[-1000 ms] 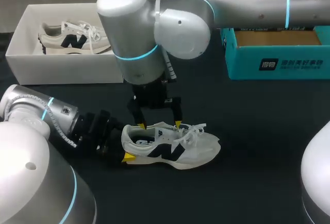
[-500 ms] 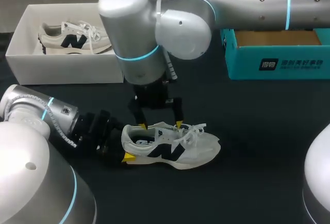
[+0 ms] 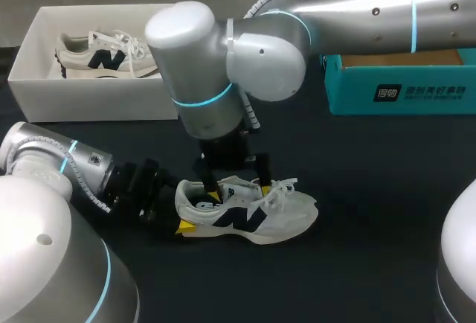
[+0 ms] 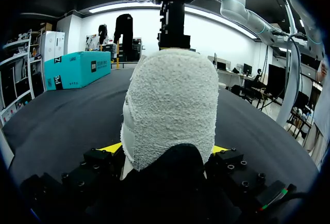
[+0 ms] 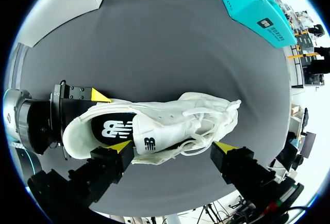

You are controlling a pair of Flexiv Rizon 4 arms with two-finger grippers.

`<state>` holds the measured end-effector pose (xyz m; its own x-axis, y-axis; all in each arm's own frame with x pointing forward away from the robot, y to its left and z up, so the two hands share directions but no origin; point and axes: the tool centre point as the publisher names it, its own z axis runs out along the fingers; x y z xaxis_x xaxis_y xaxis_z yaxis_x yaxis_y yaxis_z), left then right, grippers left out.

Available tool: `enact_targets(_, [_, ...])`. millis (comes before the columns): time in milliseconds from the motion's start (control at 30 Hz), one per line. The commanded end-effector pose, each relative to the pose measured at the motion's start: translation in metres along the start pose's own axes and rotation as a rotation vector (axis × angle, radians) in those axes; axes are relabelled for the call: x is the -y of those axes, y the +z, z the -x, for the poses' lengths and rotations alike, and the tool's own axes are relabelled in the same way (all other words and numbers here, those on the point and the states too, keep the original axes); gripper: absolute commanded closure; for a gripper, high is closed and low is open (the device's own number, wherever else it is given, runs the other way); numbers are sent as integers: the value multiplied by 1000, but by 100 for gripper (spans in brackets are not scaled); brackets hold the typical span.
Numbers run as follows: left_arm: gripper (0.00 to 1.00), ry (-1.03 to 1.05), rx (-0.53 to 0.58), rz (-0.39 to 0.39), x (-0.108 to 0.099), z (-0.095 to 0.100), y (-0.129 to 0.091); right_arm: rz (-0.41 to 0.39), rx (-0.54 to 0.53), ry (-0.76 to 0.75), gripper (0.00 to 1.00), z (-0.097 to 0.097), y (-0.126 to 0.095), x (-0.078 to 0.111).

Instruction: Take the shoe out of the shoebox, open the shoe tongue, remove and reinsert the insole, then place the shoe into the shoebox

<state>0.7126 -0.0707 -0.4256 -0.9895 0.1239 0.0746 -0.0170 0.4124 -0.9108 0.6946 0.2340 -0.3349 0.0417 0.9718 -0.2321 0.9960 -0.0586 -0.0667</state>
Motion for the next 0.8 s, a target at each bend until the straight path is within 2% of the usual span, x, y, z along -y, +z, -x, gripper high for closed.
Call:
enact_targets(33, [100, 0, 1, 1, -1, 0, 1, -7, 39, 64, 0, -13, 10, 0])
enact_targets(300, [100, 0, 1, 1, -1, 0, 1, -46, 76, 100, 0, 0, 19, -1])
enact_targets(367, [100, 0, 1, 1, -1, 0, 1, -45, 94, 116, 15, 6, 16, 1])
enact_targets(467, [100, 0, 1, 1, -1, 0, 1, -39, 106, 131, 23, 12, 12, 2])
enact_targets(500, [100, 0, 1, 1, -1, 0, 1, -39, 108, 134, 31, 15, 9, 1])
enact_targets(667, [100, 0, 1, 1, -1, 0, 1, -24, 124, 149, 44, 21, -2, 0])
enact_targets(700, [100, 0, 1, 1, -1, 0, 1, -23, 125, 150, 50, 22, -3, -1])
enact_targets(800, [100, 0, 1, 1, -1, 0, 1, -20, 127, 152, 58, 22, -4, -2])
